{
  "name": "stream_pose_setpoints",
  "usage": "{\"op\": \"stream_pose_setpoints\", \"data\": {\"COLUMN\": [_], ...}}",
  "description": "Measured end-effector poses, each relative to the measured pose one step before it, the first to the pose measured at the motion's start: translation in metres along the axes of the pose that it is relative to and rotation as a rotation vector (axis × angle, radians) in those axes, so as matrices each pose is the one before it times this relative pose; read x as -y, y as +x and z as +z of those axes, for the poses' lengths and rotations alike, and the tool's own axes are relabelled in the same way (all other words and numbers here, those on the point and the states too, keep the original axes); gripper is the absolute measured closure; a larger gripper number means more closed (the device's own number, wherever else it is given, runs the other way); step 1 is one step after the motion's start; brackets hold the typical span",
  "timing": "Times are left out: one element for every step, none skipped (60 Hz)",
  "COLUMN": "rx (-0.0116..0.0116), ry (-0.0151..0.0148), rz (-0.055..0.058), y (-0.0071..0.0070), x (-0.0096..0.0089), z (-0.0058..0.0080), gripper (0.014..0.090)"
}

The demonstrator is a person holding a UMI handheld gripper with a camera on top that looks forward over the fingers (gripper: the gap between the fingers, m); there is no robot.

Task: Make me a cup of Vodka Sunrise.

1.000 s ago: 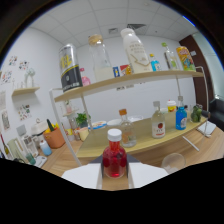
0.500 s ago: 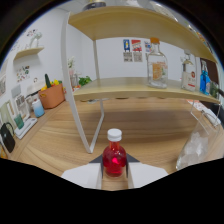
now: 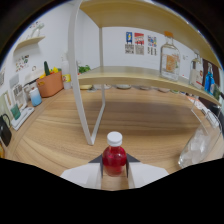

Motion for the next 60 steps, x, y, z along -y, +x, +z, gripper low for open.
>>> {"op": "stream_pose_setpoints", "data": {"rx": [-0.00225, -0.00192, -0.00113, -0.00057, 0.00013, -0.00171, -0.00195, -0.00045, 0.00366, 0.00614, 0.00615, 0.00491, 0.00557, 0.00565, 0.00359, 0.00617, 0.00635, 0.00462, 0.00525, 0.00382, 0.00516, 0.00367, 0.00117, 0.00102, 0.00239, 0.00369, 0.00226, 0.00009, -0.00143, -0.00070, 0.00180, 0.00225, 0.00123, -0.00118, -0.00359, -0.00373, -0.00222, -0.00163, -0.00358, -0.00385, -0.00584, -0.00710, -0.00795, -0.00803, -0.00713, -0.00574, -0.00436, -0.00508, -0.00455, -0.00444, -0.00358, -0.00265, -0.00350, -0.00328, -0.00470, -0.00273, -0.00074, -0.00162, -0.00383, -0.00530], "ry": [-0.00268, -0.00472, -0.00371, 0.00040, 0.00254, 0.00168, -0.00103, -0.00107, 0.00055, 0.00246, 0.00394, 0.00301, 0.00041, -0.00110, 0.00016, 0.00190, 0.00500, 0.00533, 0.00610, 0.00733, 0.00810, 0.00825, 0.00905, 0.00937, 0.00986, 0.01151, 0.01181, 0.01129, 0.00976, 0.00919, 0.00938, 0.01219, 0.00982, 0.00985, 0.00827, 0.00720, 0.00849, 0.00684, 0.00577, 0.00579, 0.00397, 0.00255, 0.00210, 0.00174, 0.00085, -0.00059, -0.00100, -0.00397, -0.00579, -0.00524, -0.00511, -0.00435, -0.00380, -0.00206, -0.00493, -0.00464, -0.00421, -0.00270, 0.00009, 0.00275], "rz": [-0.0023, -0.0021, -0.0029, -0.0012, -0.0013, -0.0030, -0.0039, -0.0043, -0.0042, -0.0033, -0.0027, -0.0024, -0.0021, -0.0004, 0.0001, -0.0003, 0.0005, 0.0011, 0.0022, 0.0025, 0.0019, 0.0015, 0.0009, -0.0002, -0.0010, -0.0017, -0.0019, -0.0005, 0.0008, 0.0015, 0.0014, 0.0013, 0.0019, 0.0025, 0.0031, 0.0033, 0.0025, 0.0014, -0.0002, -0.0003, -0.0006, -0.0012, -0.0011, -0.0006, 0.0003, 0.0017, 0.0030, 0.0039, 0.0048, 0.0058, 0.0061, 0.0051, 0.0036, 0.0025, 0.0018, 0.0003, -0.0014, -0.0024, -0.0031, -0.0031], "y": [-0.00046, -0.00039, 0.00076, -0.00058, -0.00014, 0.00001, 0.00009, -0.00004, -0.00089, -0.00131, -0.00121, -0.00081, -0.00133, -0.00082, -0.00032, -0.00085, -0.00090, -0.00020, -0.00040, -0.00009, -0.00047, -0.00026, 0.00056, 0.00040, 0.00067, 0.00083, 0.00114, 0.00201, 0.00242, 0.00243, 0.00201, 0.00153, 0.00278, 0.00339, 0.00430, 0.00452, 0.00477, 0.00454, 0.00408, 0.00557, 0.00627, 0.00652, 0.00682, 0.00694, 0.00691, 0.00677, 0.00675, 0.00629, 0.00625, 0.00620, 0.00598, 0.00581, 0.00596, 0.00689, 0.00582, 0.00539, 0.00488, 0.00509, 0.00549, 0.00556], "x": [-0.00075, -0.00124, -0.00099, -0.00041, 0.00063, 0.00003, -0.00039, -0.00037, -0.00014, 0.00032, 0.00090, 0.00052, 0.00006, 0.00036, 0.00076, 0.00132, 0.00189, 0.00241, 0.00304, 0.00353, 0.00382, 0.00398, 0.00445, 0.00489, 0.00514, 0.00532, 0.00562, 0.00548, 0.00521, 0.00494, 0.00463, 0.00463, 0.00445, 0.00391, 0.00345, 0.00302, 0.00192, 0.00246, 0.00246, 0.00141, 0.00066, 0.00002, -0.00056, -0.00096, -0.00135, -0.00191, -0.00311, -0.00238, -0.00271, -0.00280, -0.00287, -0.00272, -0.00242, -0.00294, -0.00169, -0.00132, -0.00046, 0.00027, 0.00125, 0.00221], "z": [-0.00038, -0.00031, 0.00023, -0.00067, -0.00041, -0.00048, -0.00068, -0.00083, -0.00099, -0.00144, -0.00178, -0.00204, -0.00189, -0.00281, -0.00283, -0.00331, -0.00403, -0.00405, -0.00456, -0.00494, -0.00536, -0.00578, -0.00594, -0.00538, -0.00640, -0.00620, -0.00654, -0.00638, -0.00645, -0.00662, -0.00639, -0.00718, -0.00650, -0.00599, -0.00580, -0.00549, -0.00481, -0.00496, -0.00527, -0.00422, -0.00399, -0.00375, -0.00360, -0.00336, -0.00289, -0.00255, -0.00197, -0.00226, -0.00206, -0.00207, -0.00198, -0.00154, -0.00155, -0.00147, -0.00152, -0.00142, -0.00160, -0.00182, -0.00207, -0.00212], "gripper": [0.0689, 0.0687, 0.0685, 0.0674, 0.0673, 0.0666, 0.0648, 0.0623, 0.0595, 0.0569, 0.0546, 0.0523, 0.0484, 0.0423, 0.0362, 0.0302, 0.0249, 0.0207, 0.0181, 0.0182, 0.0187, 0.0184, 0.0184, 0.0183, 0.0181, 0.0180, 0.0181, 0.0182, 0.0184, 0.0181, 0.0182, 0.0183, 0.0182, 0.0186, 0.0184, 0.0184, 0.0220, 0.0184, 0.0183, 0.0185, 0.0185, 0.0186, 0.0185, 0.0186, 0.0185, 0.0184, 0.0183, 0.0184, 0.0183, 0.0182, 0.0182, 0.0183, 0.0185, 0.0183, 0.0185, 0.0188, 0.0191, 0.0191, 0.0189, 0.0190]}}
